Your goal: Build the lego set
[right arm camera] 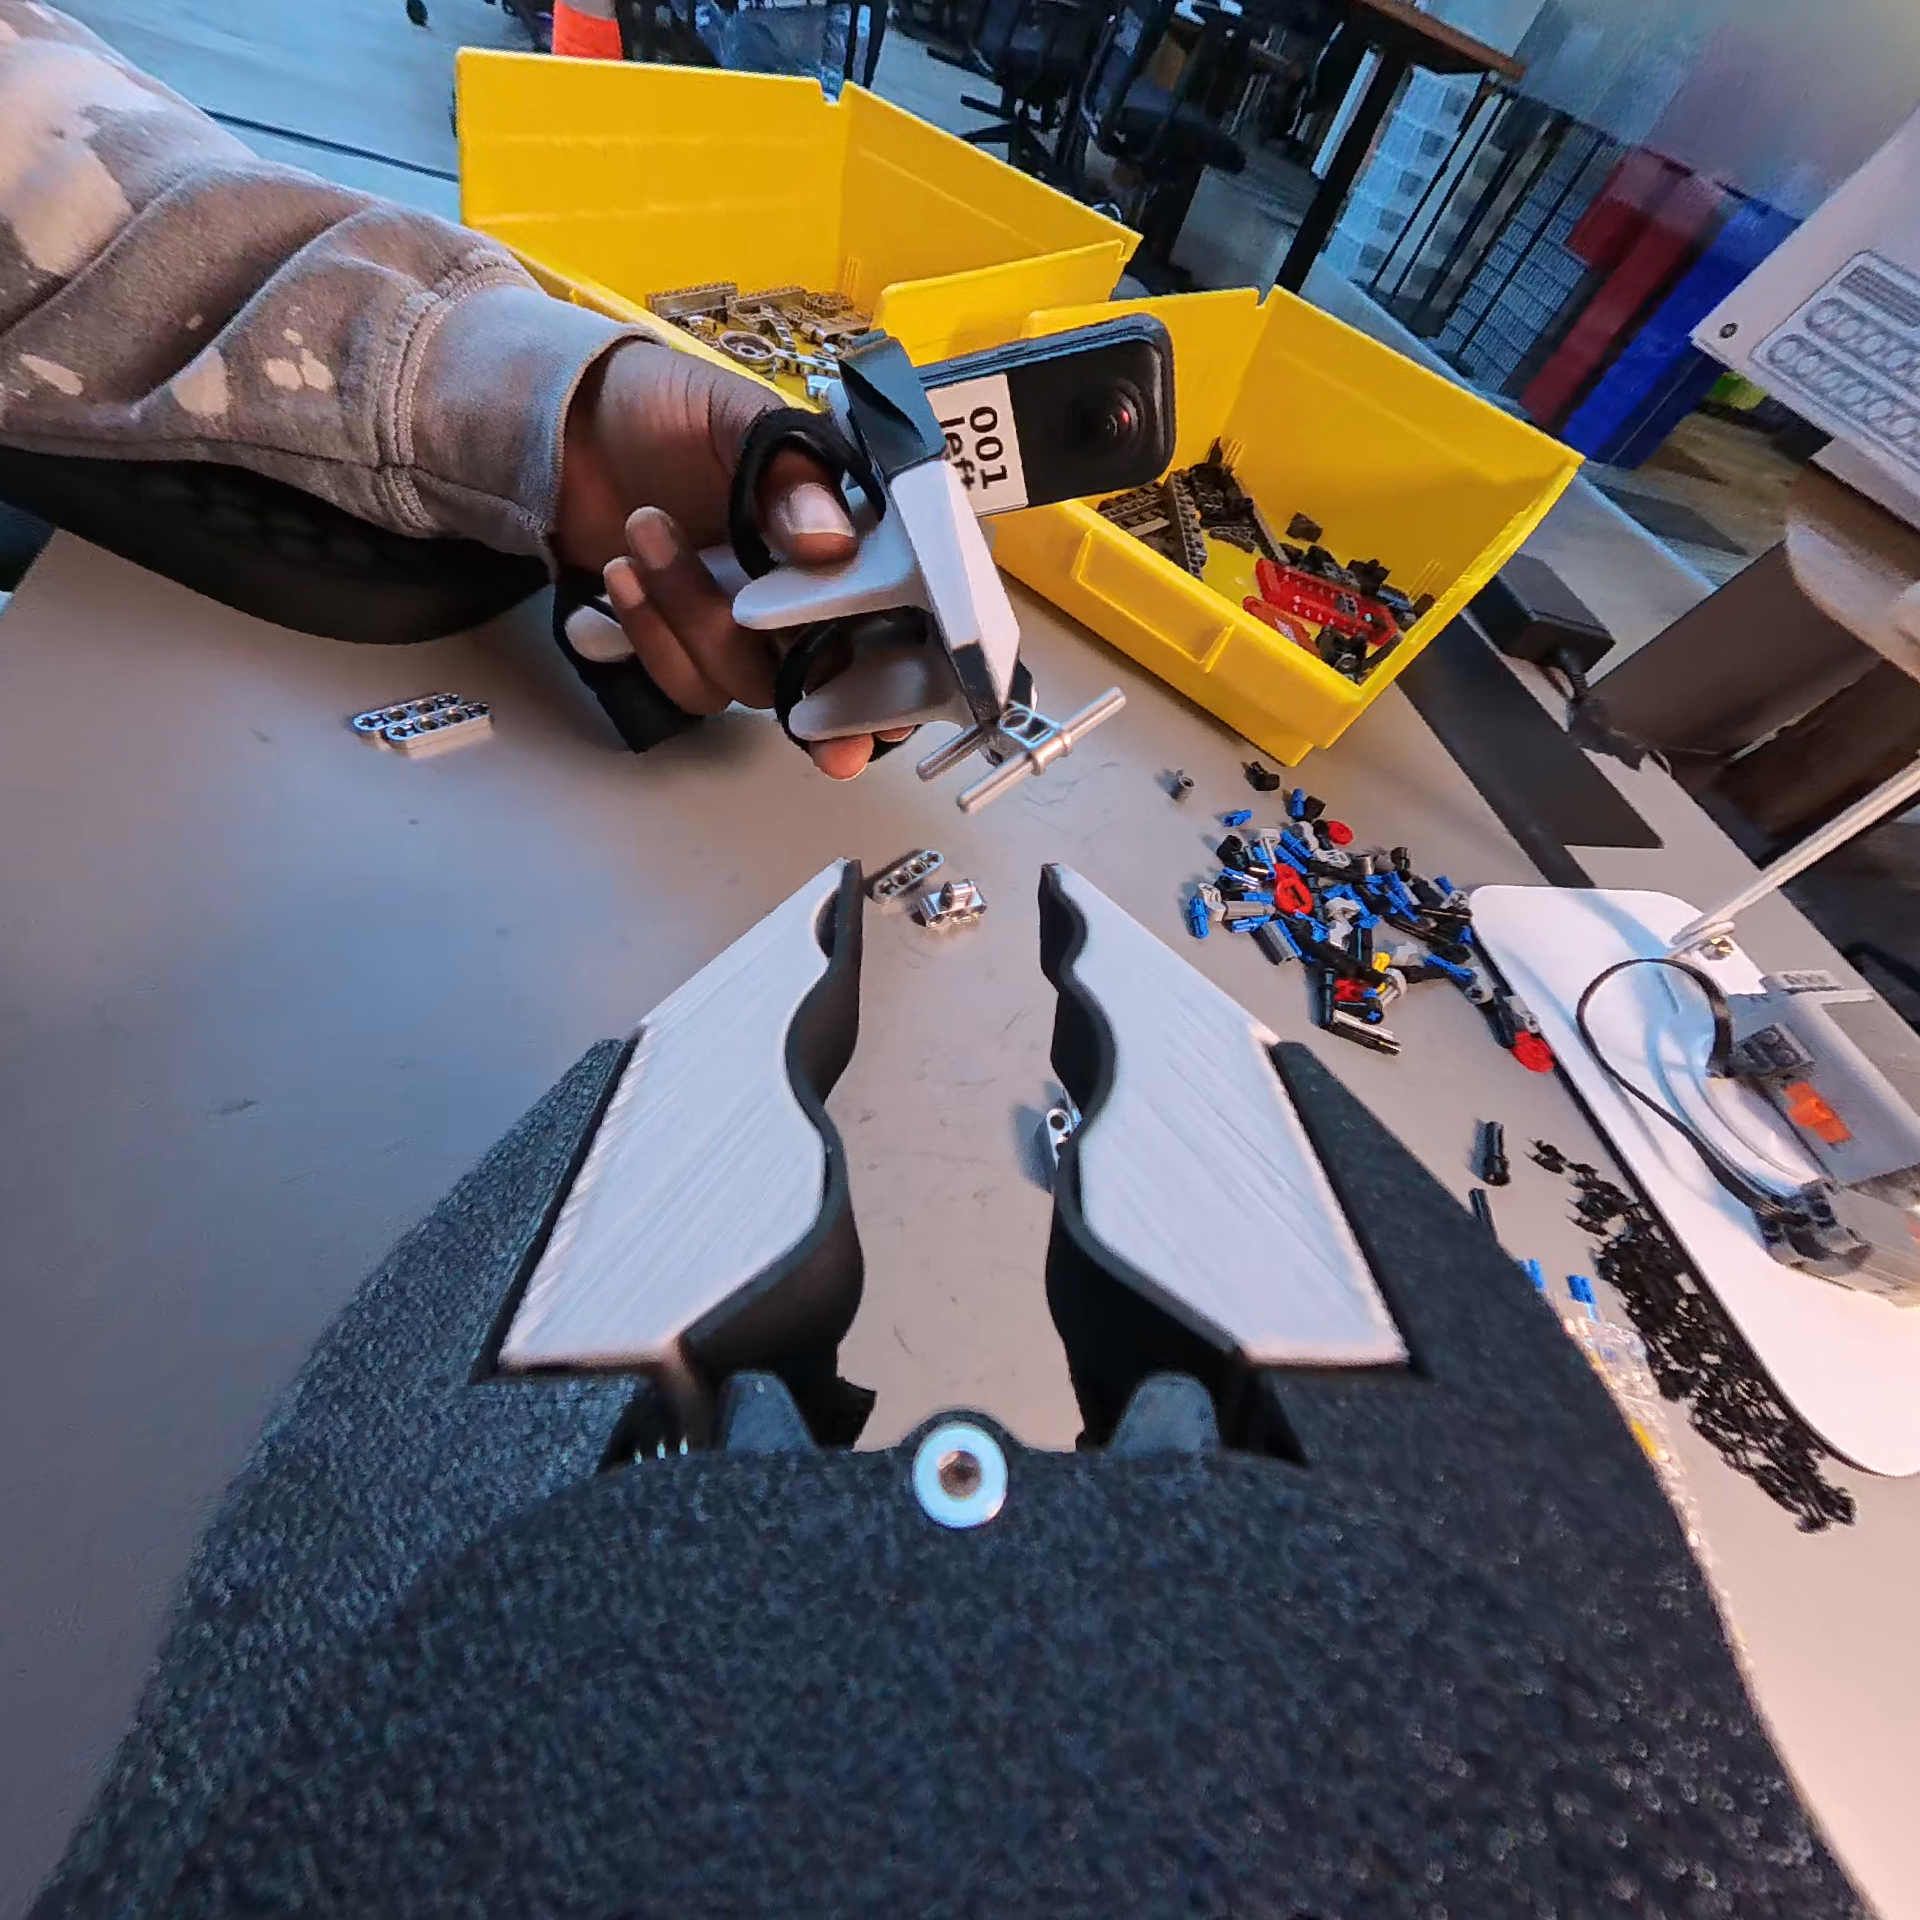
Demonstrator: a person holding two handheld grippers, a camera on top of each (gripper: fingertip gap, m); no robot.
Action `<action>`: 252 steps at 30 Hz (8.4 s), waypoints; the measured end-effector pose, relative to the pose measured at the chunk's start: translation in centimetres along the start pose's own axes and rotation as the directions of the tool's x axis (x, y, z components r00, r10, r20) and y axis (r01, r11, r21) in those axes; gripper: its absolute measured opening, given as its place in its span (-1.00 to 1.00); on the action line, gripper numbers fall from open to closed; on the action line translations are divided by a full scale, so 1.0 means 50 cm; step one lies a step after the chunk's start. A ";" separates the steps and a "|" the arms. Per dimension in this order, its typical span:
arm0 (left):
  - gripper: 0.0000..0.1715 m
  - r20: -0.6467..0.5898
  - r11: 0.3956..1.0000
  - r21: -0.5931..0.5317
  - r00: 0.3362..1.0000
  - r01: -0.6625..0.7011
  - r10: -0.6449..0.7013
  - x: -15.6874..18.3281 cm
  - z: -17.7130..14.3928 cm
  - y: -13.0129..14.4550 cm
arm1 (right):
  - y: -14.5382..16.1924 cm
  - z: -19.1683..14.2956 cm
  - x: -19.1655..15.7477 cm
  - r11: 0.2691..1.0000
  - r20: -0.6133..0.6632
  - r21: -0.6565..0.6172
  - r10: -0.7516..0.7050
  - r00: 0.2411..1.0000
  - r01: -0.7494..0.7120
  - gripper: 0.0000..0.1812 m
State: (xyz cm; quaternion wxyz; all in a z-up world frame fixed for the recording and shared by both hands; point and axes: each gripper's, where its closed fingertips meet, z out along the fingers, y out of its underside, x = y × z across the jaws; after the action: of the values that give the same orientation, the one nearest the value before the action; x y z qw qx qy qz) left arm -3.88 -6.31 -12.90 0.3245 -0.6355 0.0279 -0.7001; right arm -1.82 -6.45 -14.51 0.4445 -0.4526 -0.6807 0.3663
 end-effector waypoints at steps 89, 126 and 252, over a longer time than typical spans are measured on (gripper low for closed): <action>-0.94 0.048 0.999 0.009 0.997 -0.053 0.052 -0.001 0.052 0.040 | -0.017 -0.005 0.014 0.981 -0.211 -0.037 -0.196 0.958 0.193 -0.74; -0.94 0.400 0.900 -0.203 0.806 -0.385 0.435 -0.073 0.029 0.033 | 0.052 0.025 0.042 0.864 -0.275 -0.357 -0.461 0.844 0.355 -0.75; -1.00 0.398 0.582 -0.722 0.464 -0.374 0.792 -0.213 -0.066 -0.019 | 0.127 0.010 0.081 0.959 -0.255 -0.217 0.126 0.959 -0.184 -0.80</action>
State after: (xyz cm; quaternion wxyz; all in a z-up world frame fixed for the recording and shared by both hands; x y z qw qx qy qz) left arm -7.46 -1.59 -22.37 0.3466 -0.8548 0.3277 -0.2046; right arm -1.21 -0.63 -19.30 0.4352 -0.5958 -0.6236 0.2585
